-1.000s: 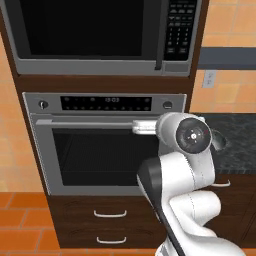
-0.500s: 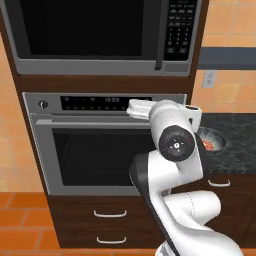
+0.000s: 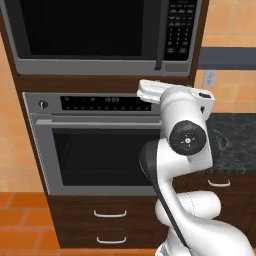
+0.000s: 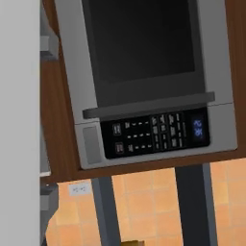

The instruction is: Open the microwave, place the bowl with waffle inside the microwave, then close the microwave door and turn it on.

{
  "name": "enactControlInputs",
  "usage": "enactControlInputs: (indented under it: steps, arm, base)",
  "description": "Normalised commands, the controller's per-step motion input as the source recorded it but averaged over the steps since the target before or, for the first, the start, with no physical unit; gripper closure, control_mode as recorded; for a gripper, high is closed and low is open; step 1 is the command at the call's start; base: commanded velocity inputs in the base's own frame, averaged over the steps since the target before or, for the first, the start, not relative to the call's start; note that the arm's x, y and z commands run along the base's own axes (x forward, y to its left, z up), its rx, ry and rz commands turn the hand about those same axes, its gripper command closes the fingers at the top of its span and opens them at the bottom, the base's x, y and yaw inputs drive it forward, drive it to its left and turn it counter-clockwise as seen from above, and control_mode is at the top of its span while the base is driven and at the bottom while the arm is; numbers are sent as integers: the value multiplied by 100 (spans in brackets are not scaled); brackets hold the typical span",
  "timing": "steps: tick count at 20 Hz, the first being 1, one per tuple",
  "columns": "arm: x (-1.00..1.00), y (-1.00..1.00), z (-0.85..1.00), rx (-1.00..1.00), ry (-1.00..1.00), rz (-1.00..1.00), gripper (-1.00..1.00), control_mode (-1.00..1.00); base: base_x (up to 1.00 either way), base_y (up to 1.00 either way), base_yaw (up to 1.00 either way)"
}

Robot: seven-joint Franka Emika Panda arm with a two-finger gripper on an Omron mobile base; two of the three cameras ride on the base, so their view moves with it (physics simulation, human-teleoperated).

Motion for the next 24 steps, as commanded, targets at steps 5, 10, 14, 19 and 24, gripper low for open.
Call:
enactControlInputs:
  steps: [5,10,14,19,24]
  arm:
    - [0,-40,12,0,-5,0,-100,-100]
    - [17,-7,36,0,-2,0,-100,-100]
    - [58,0,23,0,1,-2,-100,-100]
    - [75,0,0,-3,5,-6,-100,-100]
    - [59,-2,-1,-3,0,-2,-100,-100]
  base:
    - [0,0,0]
    - [0,0,0]
    - [0,0,0]
    - [0,0,0]
    - [0,0,0]
